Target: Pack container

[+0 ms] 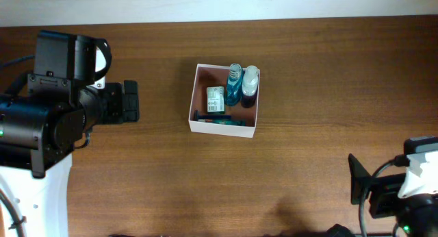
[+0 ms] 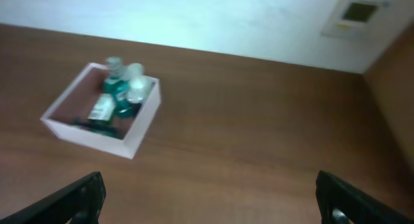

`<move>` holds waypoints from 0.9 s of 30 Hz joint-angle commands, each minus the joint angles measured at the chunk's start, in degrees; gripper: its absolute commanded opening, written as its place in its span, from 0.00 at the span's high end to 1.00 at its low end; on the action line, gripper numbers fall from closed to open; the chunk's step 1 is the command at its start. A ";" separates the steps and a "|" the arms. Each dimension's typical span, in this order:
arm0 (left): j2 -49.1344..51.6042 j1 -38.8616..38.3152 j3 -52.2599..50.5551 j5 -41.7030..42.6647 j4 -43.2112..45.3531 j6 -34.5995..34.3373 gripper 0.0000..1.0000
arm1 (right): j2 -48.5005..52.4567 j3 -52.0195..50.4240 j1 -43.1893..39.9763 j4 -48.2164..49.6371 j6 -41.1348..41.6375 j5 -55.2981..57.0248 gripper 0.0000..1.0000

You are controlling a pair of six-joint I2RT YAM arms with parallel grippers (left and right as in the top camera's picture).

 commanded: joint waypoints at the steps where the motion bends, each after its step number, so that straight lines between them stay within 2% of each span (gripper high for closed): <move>1: -0.92 0.24 -0.09 -0.59 -0.02 0.76 0.01 | -2.58 -7.32 -4.00 3.45 4.02 3.67 0.01; 7: -0.92 0.24 -0.09 -0.59 -0.02 0.76 0.01 | -11.17 -28.61 -14.58 19.76 3.54 -2.56 0.01; 9: -0.92 0.24 -0.09 -0.59 -0.02 0.76 0.01 | -15.26 -37.24 -18.53 26.23 -0.90 -9.90 0.01; 10: -0.92 0.24 -0.09 -0.59 -0.02 0.76 0.01 | -18.40 -43.28 -21.44 29.79 -6.08 -17.53 0.01; 14: -0.92 0.24 -0.09 -0.59 -0.02 0.76 0.01 | -23.89 -52.92 -25.66 34.14 -10.91 -27.76 0.01; 27: -0.92 0.24 -0.09 -0.59 -0.02 0.76 0.01 | -38.12 -74.84 -28.76 42.88 -10.19 -32.85 0.01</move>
